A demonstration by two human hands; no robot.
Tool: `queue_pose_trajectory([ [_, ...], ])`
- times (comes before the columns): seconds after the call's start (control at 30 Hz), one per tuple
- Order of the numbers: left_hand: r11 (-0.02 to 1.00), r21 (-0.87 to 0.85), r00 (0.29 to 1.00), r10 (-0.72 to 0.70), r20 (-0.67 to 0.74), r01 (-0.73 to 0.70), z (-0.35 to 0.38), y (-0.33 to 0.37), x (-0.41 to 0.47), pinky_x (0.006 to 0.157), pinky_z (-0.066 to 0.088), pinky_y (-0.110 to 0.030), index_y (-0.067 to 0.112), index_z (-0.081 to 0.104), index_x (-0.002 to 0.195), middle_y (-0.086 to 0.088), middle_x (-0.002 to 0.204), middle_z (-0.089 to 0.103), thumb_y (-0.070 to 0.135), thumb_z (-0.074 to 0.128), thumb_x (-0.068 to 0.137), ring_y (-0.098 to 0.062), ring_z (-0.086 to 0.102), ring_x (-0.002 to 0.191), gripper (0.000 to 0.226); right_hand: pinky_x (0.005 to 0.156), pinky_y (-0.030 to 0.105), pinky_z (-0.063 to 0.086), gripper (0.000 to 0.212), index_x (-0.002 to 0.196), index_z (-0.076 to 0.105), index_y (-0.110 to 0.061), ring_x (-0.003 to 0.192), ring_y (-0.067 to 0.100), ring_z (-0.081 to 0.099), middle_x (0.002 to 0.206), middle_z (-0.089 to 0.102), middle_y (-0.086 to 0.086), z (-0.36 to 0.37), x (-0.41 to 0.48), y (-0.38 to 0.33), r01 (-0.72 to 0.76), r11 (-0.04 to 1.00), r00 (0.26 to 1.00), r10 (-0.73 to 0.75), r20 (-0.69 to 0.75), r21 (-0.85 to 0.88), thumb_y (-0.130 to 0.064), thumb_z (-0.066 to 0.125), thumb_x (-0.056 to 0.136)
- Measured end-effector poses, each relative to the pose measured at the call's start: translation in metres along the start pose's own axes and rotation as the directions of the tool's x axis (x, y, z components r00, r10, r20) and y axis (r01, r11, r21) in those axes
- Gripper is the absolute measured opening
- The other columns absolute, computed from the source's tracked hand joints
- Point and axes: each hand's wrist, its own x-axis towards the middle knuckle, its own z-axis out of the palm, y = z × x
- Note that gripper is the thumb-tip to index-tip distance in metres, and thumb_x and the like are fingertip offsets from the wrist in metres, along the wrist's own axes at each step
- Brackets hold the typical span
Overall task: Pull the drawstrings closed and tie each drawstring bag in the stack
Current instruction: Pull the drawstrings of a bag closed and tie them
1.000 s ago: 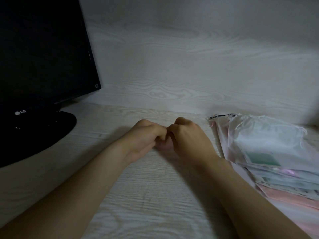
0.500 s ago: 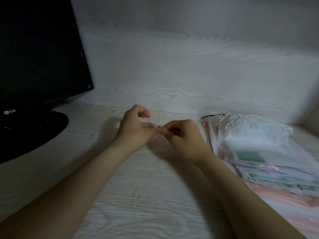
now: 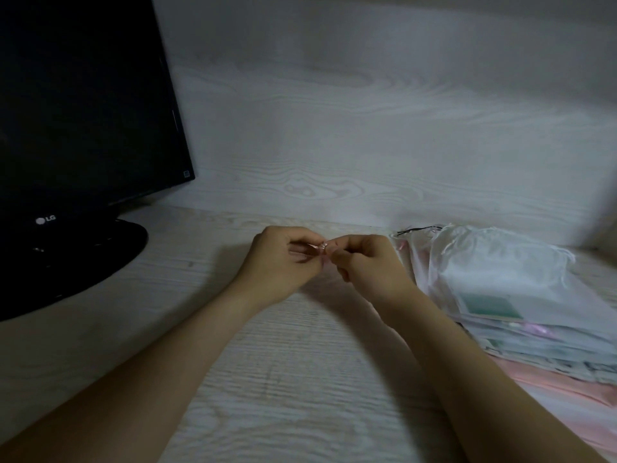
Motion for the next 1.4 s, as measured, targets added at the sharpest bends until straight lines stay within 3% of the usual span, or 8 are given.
queue_pose_trajectory([
  [0.13,0.999,0.034,1.000,0.009,-0.023,-0.008,-0.001,0.000,0.000,0.086,0.065,-0.043,0.019,0.081,0.091,0.005,0.088,0.081,0.012,0.090,0.082,-0.011,0.079,0.086,0.014,0.053,0.009,0.038,0.030,0.074,0.074,-0.009,0.047,-0.003,0.053,0.049,0.060,-0.013,0.002,-0.002,-0.001,0.009,1.000,1.000,-0.009,-0.010,0.012,0.001,0.059,0.099],
  [0.33,0.983,0.183,1.000,0.014,-0.002,-0.014,-0.007,0.001,0.004,0.078,0.059,-0.035,0.032,0.074,0.076,0.010,0.094,0.071,0.031,0.086,0.086,-0.007,0.070,0.083,0.015,0.057,0.014,0.041,0.025,0.082,0.073,-0.012,0.054,-0.003,0.055,0.059,0.066,-0.012,0.005,-0.002,-0.001,0.011,0.999,0.998,-0.013,-0.068,-0.031,-0.005,0.058,0.101],
  [0.47,0.965,-0.034,0.960,-0.254,0.117,0.259,-0.009,0.013,0.008,0.070,0.039,-0.033,0.024,0.063,0.061,0.012,0.069,0.059,0.035,0.063,0.084,-0.006,0.052,0.064,0.025,0.059,0.021,0.039,0.018,0.094,0.071,-0.008,0.058,0.004,0.050,0.064,0.060,-0.006,0.006,-0.001,0.001,0.015,0.999,0.998,-0.018,-0.068,-0.044,-0.012,0.057,0.104],
  [0.67,0.863,-0.190,0.878,-0.430,0.211,0.468,-0.015,0.017,0.007,0.052,0.032,-0.029,0.025,0.042,0.055,-0.007,0.066,0.058,0.031,0.040,0.091,-0.019,0.044,0.052,0.037,0.058,0.021,0.038,0.020,0.087,0.071,-0.015,0.056,0.002,0.048,0.059,0.060,-0.014,0.007,0.000,-0.002,0.002,0.999,0.997,-0.006,-0.074,-0.053,-0.016,0.059,0.104],
  [0.9,0.880,-0.070,0.847,-0.426,0.319,0.469,-0.015,0.023,0.001,0.055,0.043,-0.029,0.014,0.077,0.086,-0.013,0.072,0.071,0.071,0.032,0.105,-0.020,0.057,0.055,0.075,0.053,0.009,0.039,0.017,0.095,0.069,-0.009,0.054,-0.005,0.056,0.059,0.065,-0.017,0.007,-0.005,-0.007,0.010,0.999,1.000,-0.011,-0.021,-0.044,-0.018,0.058,0.105],
  [1.17,0.943,-0.051,0.898,-0.295,0.325,0.328,-0.017,0.011,0.003,0.049,0.032,-0.026,0.013,0.078,0.100,0.001,0.061,0.055,0.031,0.052,0.112,-0.012,0.042,0.051,0.034,0.054,0.010,0.040,0.017,0.091,0.070,-0.013,0.053,-0.004,0.055,0.060,0.066,-0.014,0.005,-0.006,-0.007,0.002,0.999,1.000,-0.002,-0.004,-0.053,-0.015,0.059,0.104],
  [1.27,0.938,-0.002,0.905,-0.336,0.260,0.348,-0.016,0.011,0.004,0.047,0.028,-0.026,0.011,0.077,0.099,0.005,0.052,0.046,0.025,0.050,0.111,-0.011,0.036,0.045,0.032,0.063,0.025,0.045,0.016,0.091,0.075,-0.021,0.060,0.004,0.055,0.067,0.070,-0.004,0.003,-0.001,0.000,0.043,0.979,0.997,-0.054,-0.046,-0.199,-0.026,0.063,0.100],
  [1.4,0.944,0.073,0.930,-0.329,0.164,0.321,-0.017,0.012,0.007,0.051,0.040,-0.019,0.017,0.074,0.081,0.021,0.060,0.066,0.017,0.060,0.098,0.006,0.055,0.050,0.022,0.053,0.015,0.035,0.012,0.097,0.077,-0.026,0.048,0.003,0.050,0.048,0.052,-0.016,-0.001,0.001,0.005,0.144,0.880,0.985,-0.173,-0.024,-0.452,-0.029,0.066,0.098],
])
